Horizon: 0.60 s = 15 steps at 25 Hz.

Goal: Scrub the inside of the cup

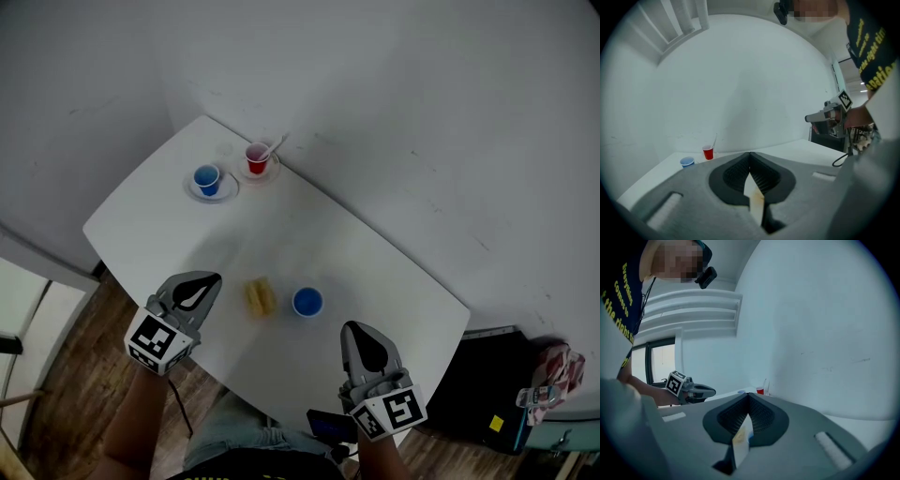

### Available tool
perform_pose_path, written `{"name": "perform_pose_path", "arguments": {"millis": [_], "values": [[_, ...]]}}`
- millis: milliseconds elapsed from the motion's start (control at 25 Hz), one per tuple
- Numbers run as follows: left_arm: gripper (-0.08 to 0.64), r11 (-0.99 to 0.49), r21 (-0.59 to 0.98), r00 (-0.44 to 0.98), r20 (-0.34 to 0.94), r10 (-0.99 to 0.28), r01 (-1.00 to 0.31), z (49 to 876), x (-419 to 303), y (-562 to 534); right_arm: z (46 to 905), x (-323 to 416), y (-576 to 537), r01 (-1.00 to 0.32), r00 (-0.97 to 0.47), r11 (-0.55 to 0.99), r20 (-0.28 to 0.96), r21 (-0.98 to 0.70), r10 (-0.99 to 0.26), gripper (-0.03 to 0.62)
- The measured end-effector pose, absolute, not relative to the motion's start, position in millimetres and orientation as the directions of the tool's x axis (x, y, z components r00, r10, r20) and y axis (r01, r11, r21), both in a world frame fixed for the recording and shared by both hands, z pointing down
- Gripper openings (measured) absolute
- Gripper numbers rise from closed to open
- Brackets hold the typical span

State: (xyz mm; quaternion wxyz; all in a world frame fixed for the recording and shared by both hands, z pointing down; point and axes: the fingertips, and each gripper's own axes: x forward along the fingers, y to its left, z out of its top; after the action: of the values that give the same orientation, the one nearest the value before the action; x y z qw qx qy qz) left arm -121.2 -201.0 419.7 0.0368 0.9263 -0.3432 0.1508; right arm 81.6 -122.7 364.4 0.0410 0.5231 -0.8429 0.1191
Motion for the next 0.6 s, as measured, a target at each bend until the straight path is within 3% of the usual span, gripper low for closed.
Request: {"name": "perform_pose_path", "arguments": {"millis": [600], "values": [[0.003, -0.822, -0.02, 0.756, 0.381, -0.532, -0.568, 462, -105, -224, 381, 90, -165, -0.907, -0.418, 0.393, 0.207, -0.151, -0.885, 0.006]]}}
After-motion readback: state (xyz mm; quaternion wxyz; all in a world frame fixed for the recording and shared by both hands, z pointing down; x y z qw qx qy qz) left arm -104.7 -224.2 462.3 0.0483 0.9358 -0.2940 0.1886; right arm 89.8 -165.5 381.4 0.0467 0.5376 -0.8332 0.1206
